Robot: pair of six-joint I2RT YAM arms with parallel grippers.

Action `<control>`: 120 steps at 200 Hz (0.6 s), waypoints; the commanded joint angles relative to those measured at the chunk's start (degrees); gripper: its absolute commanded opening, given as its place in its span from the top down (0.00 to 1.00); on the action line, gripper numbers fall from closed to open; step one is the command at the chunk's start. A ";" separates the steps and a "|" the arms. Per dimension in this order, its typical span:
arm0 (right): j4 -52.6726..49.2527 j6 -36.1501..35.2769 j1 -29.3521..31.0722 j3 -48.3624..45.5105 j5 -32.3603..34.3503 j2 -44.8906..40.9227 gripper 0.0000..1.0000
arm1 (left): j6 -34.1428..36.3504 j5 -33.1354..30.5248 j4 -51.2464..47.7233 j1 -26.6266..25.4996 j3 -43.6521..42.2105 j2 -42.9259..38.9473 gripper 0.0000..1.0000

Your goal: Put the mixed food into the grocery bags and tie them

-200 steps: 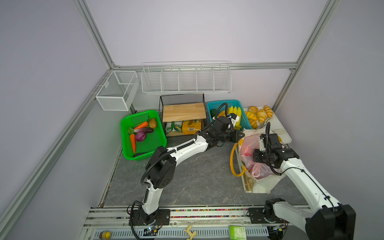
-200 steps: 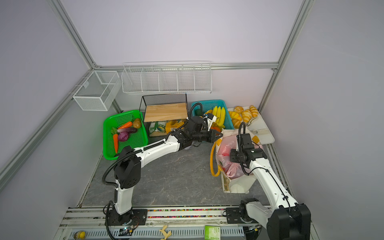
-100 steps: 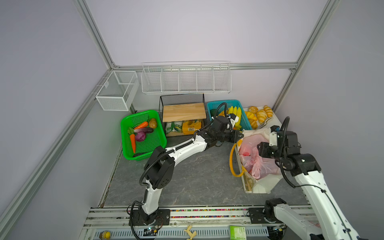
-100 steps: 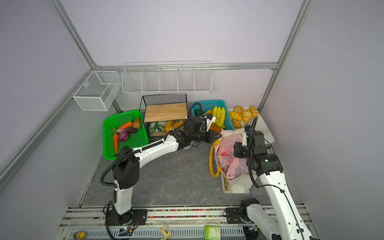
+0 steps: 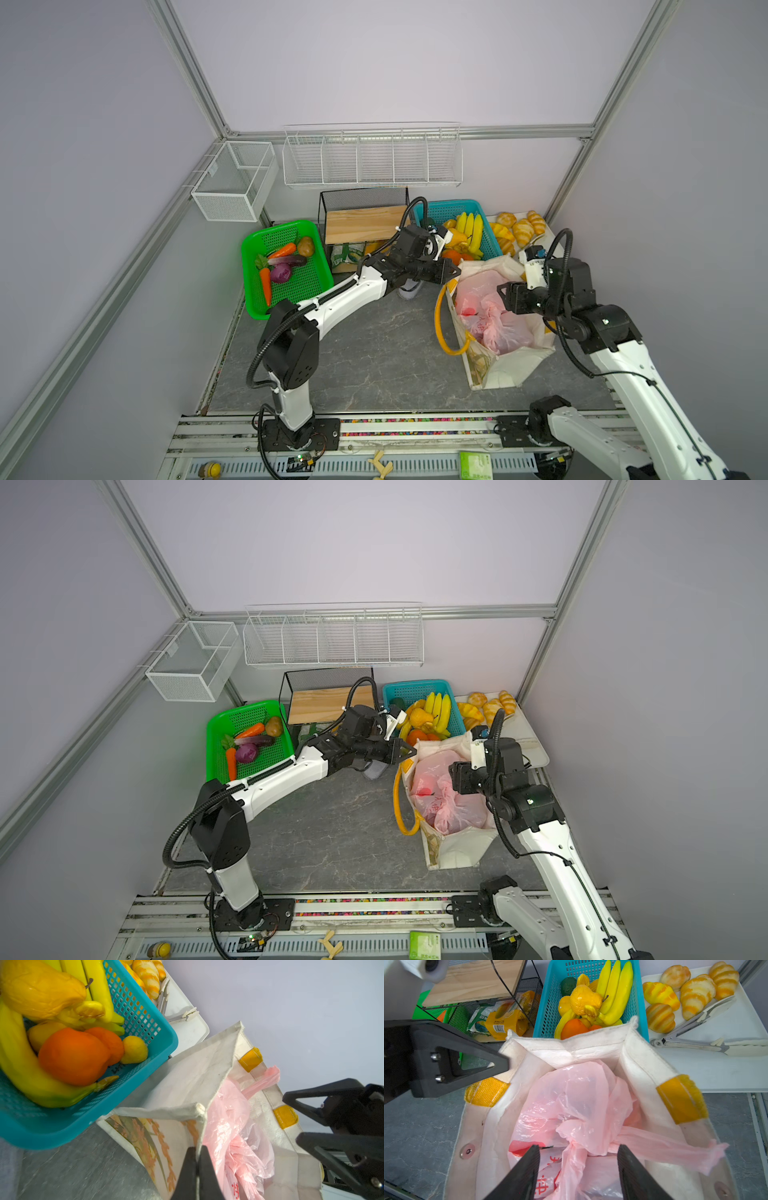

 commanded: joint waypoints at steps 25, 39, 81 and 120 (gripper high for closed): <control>4.77 -2.68 1.99 1.67 -7.15 0.21 0.36 | 1.88 0.37 -0.44 3.71 -7.22 -9.13 1.00; 6.27 -3.29 3.50 1.51 -9.57 0.61 0.35 | 1.72 -0.13 -0.52 5.42 -9.80 -11.43 1.00; 9.26 -5.67 12.94 3.22 -7.32 5.14 0.31 | 1.68 -1.44 -0.48 11.01 -16.27 -18.23 1.00; 12.92 -6.00 20.01 5.67 0.16 14.80 0.31 | 2.26 -1.60 -0.88 13.84 -18.97 -21.10 1.00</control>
